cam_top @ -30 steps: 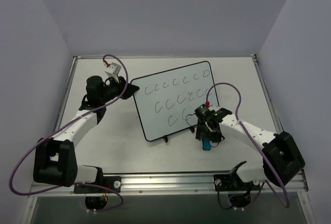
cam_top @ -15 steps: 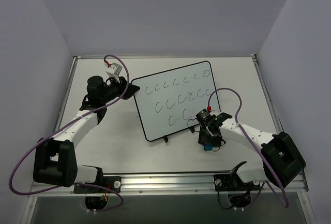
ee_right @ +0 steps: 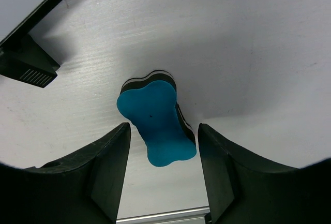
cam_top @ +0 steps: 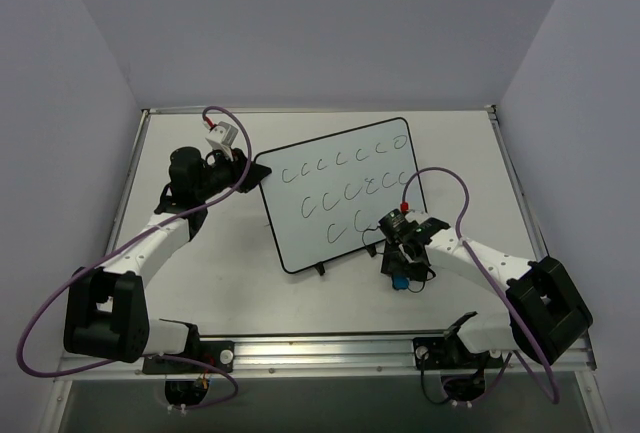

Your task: Erase the whiteboard

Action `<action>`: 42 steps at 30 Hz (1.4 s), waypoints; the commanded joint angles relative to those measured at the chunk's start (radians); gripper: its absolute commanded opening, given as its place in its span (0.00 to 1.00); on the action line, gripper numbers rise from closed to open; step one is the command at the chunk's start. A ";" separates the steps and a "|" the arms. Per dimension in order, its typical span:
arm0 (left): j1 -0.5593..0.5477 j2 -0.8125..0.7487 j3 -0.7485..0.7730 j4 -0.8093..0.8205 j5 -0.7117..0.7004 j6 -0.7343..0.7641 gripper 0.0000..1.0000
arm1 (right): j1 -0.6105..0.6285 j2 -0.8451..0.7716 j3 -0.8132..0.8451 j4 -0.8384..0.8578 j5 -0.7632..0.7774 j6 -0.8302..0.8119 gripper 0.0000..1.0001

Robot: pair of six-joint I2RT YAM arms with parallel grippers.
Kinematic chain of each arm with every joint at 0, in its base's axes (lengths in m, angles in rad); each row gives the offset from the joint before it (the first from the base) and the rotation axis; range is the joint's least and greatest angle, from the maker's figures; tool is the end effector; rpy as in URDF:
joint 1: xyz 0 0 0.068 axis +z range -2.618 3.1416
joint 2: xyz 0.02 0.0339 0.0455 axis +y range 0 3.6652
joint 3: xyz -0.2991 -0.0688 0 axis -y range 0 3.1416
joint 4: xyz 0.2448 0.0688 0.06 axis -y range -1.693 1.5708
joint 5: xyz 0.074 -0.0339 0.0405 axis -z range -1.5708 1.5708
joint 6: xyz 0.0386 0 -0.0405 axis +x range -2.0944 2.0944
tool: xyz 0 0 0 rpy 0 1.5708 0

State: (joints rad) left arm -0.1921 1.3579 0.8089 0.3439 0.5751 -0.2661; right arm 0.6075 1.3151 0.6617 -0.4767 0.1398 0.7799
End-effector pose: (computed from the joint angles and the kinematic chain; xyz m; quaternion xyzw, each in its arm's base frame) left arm 0.2916 -0.0781 0.3076 0.1513 0.7500 -0.3517 0.5393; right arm 0.1862 0.1229 0.2002 0.0990 0.9685 0.0870 0.2112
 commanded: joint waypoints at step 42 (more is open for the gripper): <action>-0.026 -0.006 0.006 -0.057 -0.113 0.238 0.02 | 0.023 -0.004 -0.013 0.021 0.029 0.021 0.39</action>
State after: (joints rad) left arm -0.2054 1.3514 0.8093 0.3317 0.5606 -0.2573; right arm 0.6243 1.3228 0.6621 -0.4397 0.1452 0.7887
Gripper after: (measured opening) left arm 0.329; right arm 0.392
